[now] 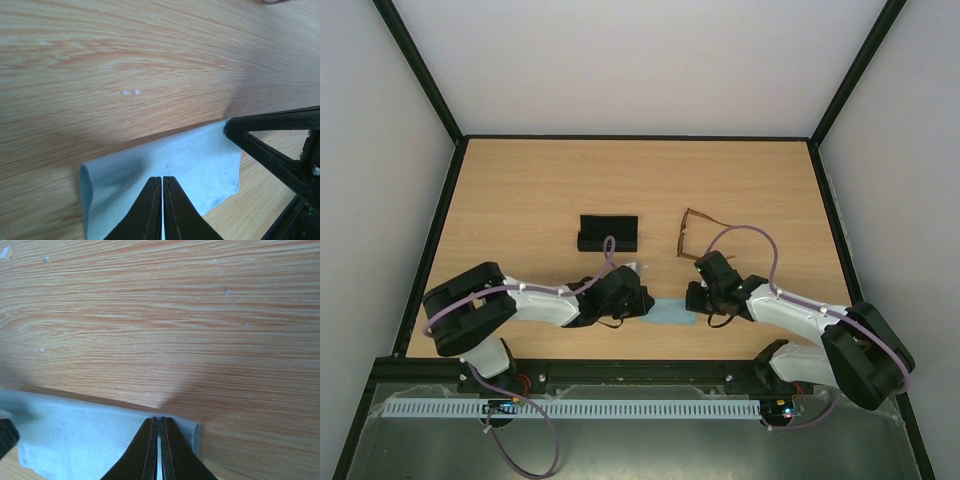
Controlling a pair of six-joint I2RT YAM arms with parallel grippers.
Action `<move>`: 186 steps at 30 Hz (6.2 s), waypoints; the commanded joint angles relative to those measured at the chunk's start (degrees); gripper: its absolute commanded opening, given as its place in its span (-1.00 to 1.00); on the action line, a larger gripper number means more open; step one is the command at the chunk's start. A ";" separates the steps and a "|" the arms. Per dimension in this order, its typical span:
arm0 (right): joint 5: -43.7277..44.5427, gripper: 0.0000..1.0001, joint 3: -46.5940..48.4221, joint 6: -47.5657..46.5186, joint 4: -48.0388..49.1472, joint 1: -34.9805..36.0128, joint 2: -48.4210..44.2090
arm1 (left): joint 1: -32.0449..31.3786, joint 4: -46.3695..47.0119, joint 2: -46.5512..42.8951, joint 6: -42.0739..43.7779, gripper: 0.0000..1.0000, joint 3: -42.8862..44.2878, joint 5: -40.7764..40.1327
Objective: Organize the sunglasses
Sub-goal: Adjust the glasses cleaning cloth at the center of the board, then pick up the glasses cleaning cloth from the center of the board.
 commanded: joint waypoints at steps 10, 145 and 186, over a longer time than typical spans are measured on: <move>2.40 -0.81 3.23 -1.61 -8.77 -0.38 -2.42 | 4.09 -3.60 -1.50 2.56 -0.93 -2.77 -1.31; 20.08 -0.42 8.96 15.32 -28.72 13.10 0.31 | 4.11 -29.99 -29.98 11.78 0.98 -2.93 0.62; 21.82 -0.49 12.78 15.60 -27.76 16.58 6.22 | 4.11 -31.24 -31.18 11.32 0.98 -3.33 0.10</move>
